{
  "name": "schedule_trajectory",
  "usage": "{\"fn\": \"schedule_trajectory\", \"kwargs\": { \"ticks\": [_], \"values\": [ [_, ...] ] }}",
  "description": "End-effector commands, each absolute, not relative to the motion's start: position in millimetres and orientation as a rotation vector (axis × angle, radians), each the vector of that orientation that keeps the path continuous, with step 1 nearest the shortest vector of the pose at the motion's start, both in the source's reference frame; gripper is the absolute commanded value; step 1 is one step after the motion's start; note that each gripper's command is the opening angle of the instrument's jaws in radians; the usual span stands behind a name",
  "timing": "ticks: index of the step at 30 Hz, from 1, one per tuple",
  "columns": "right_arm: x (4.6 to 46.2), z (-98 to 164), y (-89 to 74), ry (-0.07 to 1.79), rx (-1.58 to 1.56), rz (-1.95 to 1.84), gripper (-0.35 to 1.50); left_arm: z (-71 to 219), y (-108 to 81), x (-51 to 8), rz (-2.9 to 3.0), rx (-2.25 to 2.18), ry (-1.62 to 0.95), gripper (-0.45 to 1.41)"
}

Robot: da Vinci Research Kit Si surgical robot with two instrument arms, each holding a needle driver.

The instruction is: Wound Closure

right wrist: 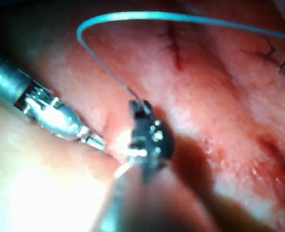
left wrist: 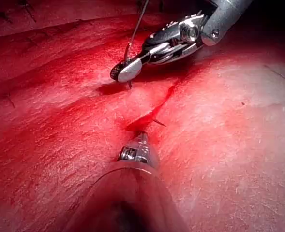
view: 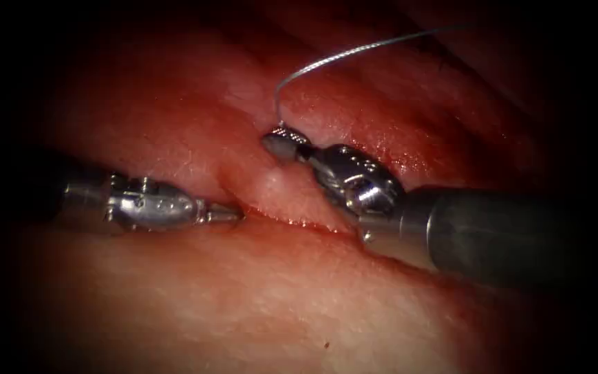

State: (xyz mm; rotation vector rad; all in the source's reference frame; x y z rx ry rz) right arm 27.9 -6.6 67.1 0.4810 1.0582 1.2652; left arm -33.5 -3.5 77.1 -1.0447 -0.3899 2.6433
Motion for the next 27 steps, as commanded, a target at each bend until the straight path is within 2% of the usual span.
{"fn": "schedule_trajectory", "kwargs": {
  "ticks": [1, 5, 6, 7, 9, 10, 11, 12, 13, 19, 27],
  "values": [
    [28.8, 67.3, -7.2, 1.043, 0.524, 1.289, -0.35, 77.6, -4.1, -33.9, 2.643, -1.045, -0.395, -0.08],
    [28.7, 67.1, -7.2, 1.024, 0.565, 1.314, -0.35, 77.4, -4.0, -33.9, 2.637, -1.043, -0.399, -0.08],
    [28.5, 67.0, -6.6, 1.026, 0.567, 1.316, -0.18, 77.3, -4.0, -33.8, 2.646, -1.048, -0.396, -0.08],
    [28.5, 67.0, -6.6, 1.026, 0.567, 1.316, -0.18, 77.3, -4.0, -33.8, 2.646, -1.048, -0.396, -0.08],
    [28.2, 67.2, -5.8, 1.049, 0.569, 1.316, 0.42, 77.2, -3.9, -33.8, 2.651, -1.051, -0.396, -0.08],
    [27.8, 67.7, -4.7, 1.097, 0.504, 1.276, 1.06, 77.1, -3.8, -33.8, 2.655, -1.054, -0.395, -0.08],
    [27.5, 67.9, -4.1, 1.105, 0.466, 1.28, 1.21, 77.0, -3.8, -33.8, 2.655, -1.054, -0.396, -0.08],
    [27.5, 67.9, -4.1, 1.105, 0.466, 1.28, 1.21, 77.0, -3.8, -33.8, 2.655, -1.054, -0.396, -0.08],
    [27.0, 68.4, -2.9, 1.108, 0.399, 1.251, 1.38, 77.0, -3.8, -33.8, 2.655, -1.054, -0.396, -0.08],
    [26.0, 68.9, -1.5, 1.111, 0.223, 1.13, 1.46, 77.0, -3.8, -33.8, 2.654, -1.054, -0.395, -0.08],
    [26.3, 67.2, -0.6, 1.096, 0.082, 0.999, 1.35, 76.9, -3.9, -33.9, 2.659, -1.056, -0.393, -0.08]
  ]
}}
